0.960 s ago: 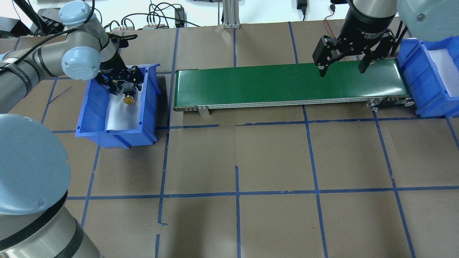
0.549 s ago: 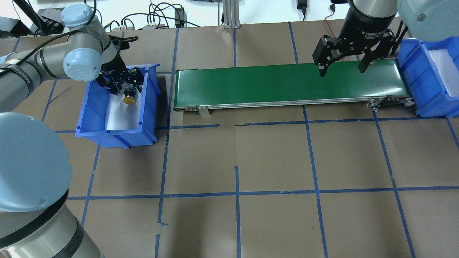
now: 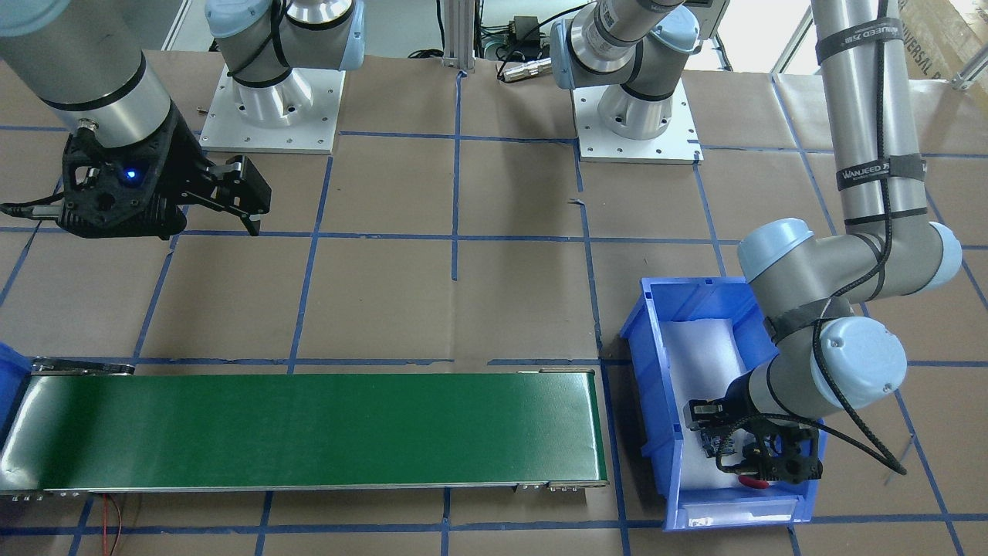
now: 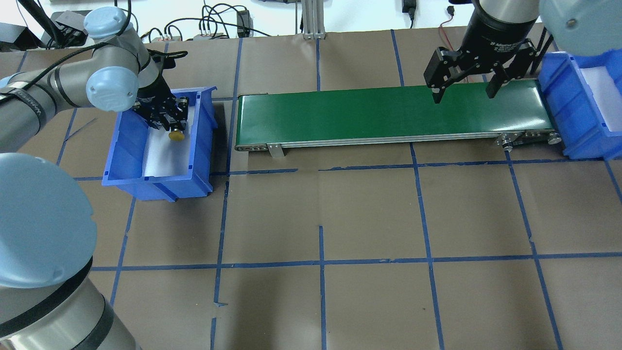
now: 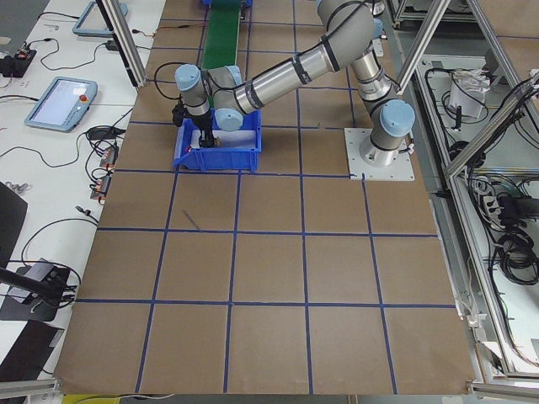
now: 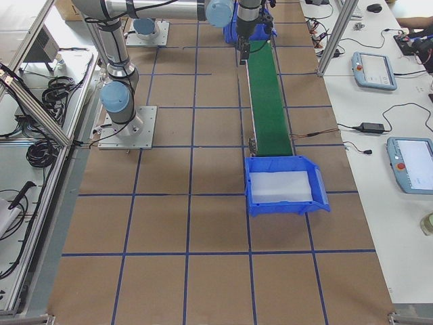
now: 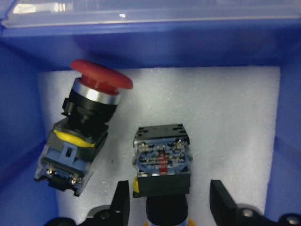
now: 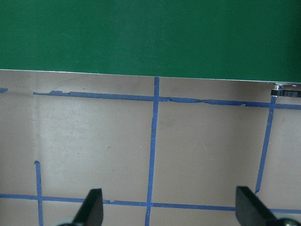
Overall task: Transport two buttons from left to right
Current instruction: 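Close the left gripper on the yellow-capped button's switch block, then lift the yellow-capped button and carry it onto the green conveyor's start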
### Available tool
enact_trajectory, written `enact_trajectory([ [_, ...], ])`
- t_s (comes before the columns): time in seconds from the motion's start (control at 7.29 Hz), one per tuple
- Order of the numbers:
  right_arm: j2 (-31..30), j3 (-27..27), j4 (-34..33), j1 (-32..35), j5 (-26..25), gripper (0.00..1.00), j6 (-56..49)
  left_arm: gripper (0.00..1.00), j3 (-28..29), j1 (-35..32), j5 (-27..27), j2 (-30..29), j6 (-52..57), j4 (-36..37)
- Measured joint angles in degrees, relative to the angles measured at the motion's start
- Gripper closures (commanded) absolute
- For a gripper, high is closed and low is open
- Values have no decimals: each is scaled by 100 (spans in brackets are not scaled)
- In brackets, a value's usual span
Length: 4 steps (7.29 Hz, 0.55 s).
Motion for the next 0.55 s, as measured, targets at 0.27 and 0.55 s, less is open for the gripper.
enact_trajectory([
  [0.27, 0, 1, 3, 0, 0, 0, -18, 68, 77, -4, 41, 121, -12, -35],
  [0.55, 0, 7, 4, -6, 0, 0, -21, 68, 120, -17, 66, 525, -70, -407],
])
